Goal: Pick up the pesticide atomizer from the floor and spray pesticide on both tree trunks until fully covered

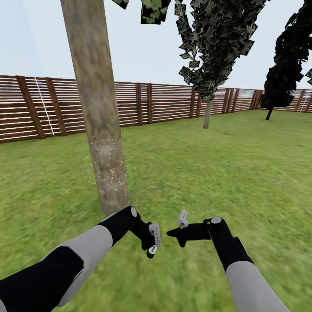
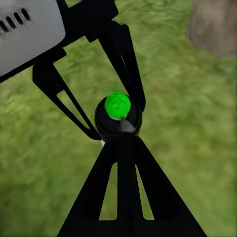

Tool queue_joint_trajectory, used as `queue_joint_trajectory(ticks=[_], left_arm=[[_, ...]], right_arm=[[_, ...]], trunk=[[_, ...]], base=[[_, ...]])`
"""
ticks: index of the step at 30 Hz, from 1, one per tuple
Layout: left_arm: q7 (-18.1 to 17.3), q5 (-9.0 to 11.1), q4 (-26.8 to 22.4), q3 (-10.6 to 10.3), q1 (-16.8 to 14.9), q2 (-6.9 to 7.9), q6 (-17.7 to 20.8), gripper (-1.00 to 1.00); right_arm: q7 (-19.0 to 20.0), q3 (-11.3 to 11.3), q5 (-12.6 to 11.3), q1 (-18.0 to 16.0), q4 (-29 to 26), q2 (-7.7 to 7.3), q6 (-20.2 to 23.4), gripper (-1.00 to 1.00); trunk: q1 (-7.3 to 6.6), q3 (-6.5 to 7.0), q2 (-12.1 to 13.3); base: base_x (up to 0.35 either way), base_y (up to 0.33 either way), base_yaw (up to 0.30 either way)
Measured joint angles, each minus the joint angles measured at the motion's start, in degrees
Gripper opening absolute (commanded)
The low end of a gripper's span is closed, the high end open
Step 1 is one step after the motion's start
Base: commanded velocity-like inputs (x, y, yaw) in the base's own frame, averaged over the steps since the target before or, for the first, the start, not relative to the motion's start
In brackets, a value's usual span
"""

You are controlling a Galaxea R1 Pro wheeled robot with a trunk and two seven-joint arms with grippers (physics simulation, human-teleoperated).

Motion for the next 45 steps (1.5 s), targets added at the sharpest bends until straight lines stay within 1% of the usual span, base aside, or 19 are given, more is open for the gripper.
queue_joint_trajectory(ticks=[6, 9, 14, 18, 24, 27, 34, 45], left_arm=[[-0.1, 0.1, 0.0, 0.0, 0.0, 0.00, -0.5, -1.00], [-0.2, 0.2, 0.1, 0.0, 0.1, 0.00, -2.6, -1.00], [-0.5, 0.2, 0.1, 0.0, 0.2, 0.00, -3.4, -1.00], [-0.6, 0.2, 0.1, 0.0, 0.5, 0.00, -5.1, -1.00], [-0.6, 0.2, 0.0, -0.1, 0.5, 0.00, -5.8, -1.00], [-1.2, 0.3, 0.0, -0.1, 0.5, 0.00, -7.1, -1.00], [-1.9, 0.3, -0.1, -0.1, 0.5, 0.00, -7.5, -1.00], [-1.3, 0.3, -0.3, -0.1, 0.5, 0.00, -7.5, -1.00]], right_arm=[[0.0, 0.0, 0.0, 0.0, 0.0, 0.18, 0.0, -1.00], [0.0, 0.0, 0.0, 0.0, 0.0, 0.12, 0.0, -1.00], [0.0, 0.0, 0.0, 0.0, 0.0, 0.12, 0.0, -1.00], [0.0, 0.0, 0.0, 0.0, 0.0, 0.10, 0.0, -1.00], [0.0, 0.0, 0.0, 0.0, 0.0, 0.13, 0.0, -1.00], [0.0, 0.0, 0.0, 0.0, 0.0, 0.11, 0.0, -1.00], [0.0, 0.0, 0.0, 0.0, 0.0, 0.10, 0.0, -1.00], [-0.1, 0.0, 0.0, 0.0, 0.0, 0.15, 0.0, -1.00]], trunk=[[0.00, 0.00, 0.0], [0.00, 0.00, 0.0], [0.00, 0.00, 0.0], [0.00, 0.00, 0.0], [0.00, 0.00, 0.0], [0.00, 0.00, 0.0], [0.00, 0.00, 0.0], [0.00, 0.00, 0.0]], base=[[0.000, 0.000, 0.000], [0.000, 0.000, 0.000], [0.000, 0.000, 0.000], [0.000, 0.000, 0.000], [0.000, 0.000, 0.000], [0.000, 0.000, 0.000], [0.000, 0.000, 0.000], [0.000, 0.000, 0.000]])
